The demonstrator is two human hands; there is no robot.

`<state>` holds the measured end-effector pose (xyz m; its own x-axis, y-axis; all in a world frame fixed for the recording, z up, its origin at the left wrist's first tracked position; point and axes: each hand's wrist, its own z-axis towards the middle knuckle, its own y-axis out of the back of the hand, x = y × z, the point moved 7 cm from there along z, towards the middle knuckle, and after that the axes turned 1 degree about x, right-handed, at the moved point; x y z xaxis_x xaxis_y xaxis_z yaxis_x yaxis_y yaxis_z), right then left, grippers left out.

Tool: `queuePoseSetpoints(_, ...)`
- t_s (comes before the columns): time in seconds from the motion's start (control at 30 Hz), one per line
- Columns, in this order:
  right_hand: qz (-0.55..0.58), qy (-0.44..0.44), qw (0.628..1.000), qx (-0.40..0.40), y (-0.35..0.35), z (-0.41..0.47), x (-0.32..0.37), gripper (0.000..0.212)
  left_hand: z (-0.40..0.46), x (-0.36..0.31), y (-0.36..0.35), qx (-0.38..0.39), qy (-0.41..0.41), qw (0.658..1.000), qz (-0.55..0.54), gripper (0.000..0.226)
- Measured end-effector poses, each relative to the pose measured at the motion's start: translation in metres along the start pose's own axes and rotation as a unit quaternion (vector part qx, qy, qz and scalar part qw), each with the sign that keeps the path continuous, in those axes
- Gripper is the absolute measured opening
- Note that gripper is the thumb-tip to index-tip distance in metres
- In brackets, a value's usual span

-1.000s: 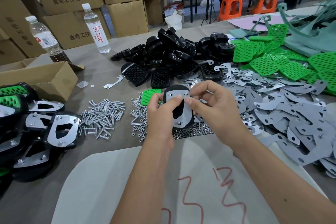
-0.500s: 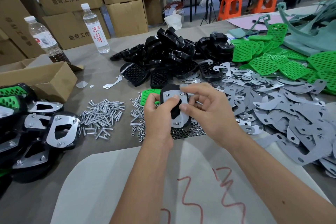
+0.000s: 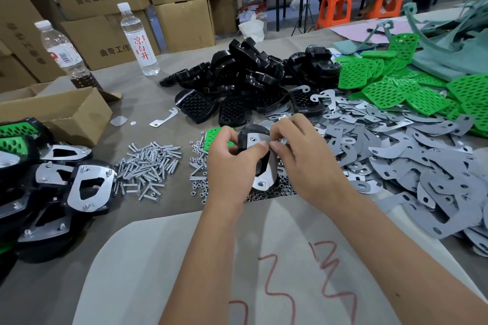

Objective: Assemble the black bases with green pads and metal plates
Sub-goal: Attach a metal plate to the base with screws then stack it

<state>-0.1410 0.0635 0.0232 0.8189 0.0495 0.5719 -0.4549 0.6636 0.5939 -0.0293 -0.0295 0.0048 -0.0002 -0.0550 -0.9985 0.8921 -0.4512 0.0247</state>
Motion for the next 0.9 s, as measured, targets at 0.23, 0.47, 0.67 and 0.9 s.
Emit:
queuePoseSetpoints(0.23,-0.074,-0.016,0.995,0.068,-0.014,0.0,-0.001,0.01,0.004,0.006,0.008,0.029,0.046,0.998,0.021,0.045)
queuePoseSetpoints(0.47,-0.113,-0.025,0.99,0.083,-0.015,0.0,-0.004,0.013,0.007,0.004,0.011,0.04,0.031,0.999,0.019,0.047)
queuePoseSetpoints(0.67,-0.174,-0.012,0.979,0.102,-0.019,-0.004,0.003,0.024,0.01,0.006,0.015,0.058,0.025,0.997,0.041,0.043)
queuePoseSetpoints(0.9,-0.165,-0.026,0.984,0.057,-0.015,-0.003,0.008,0.026,0.006,0.0,0.01,0.05,0.006,0.998,0.024,0.048)
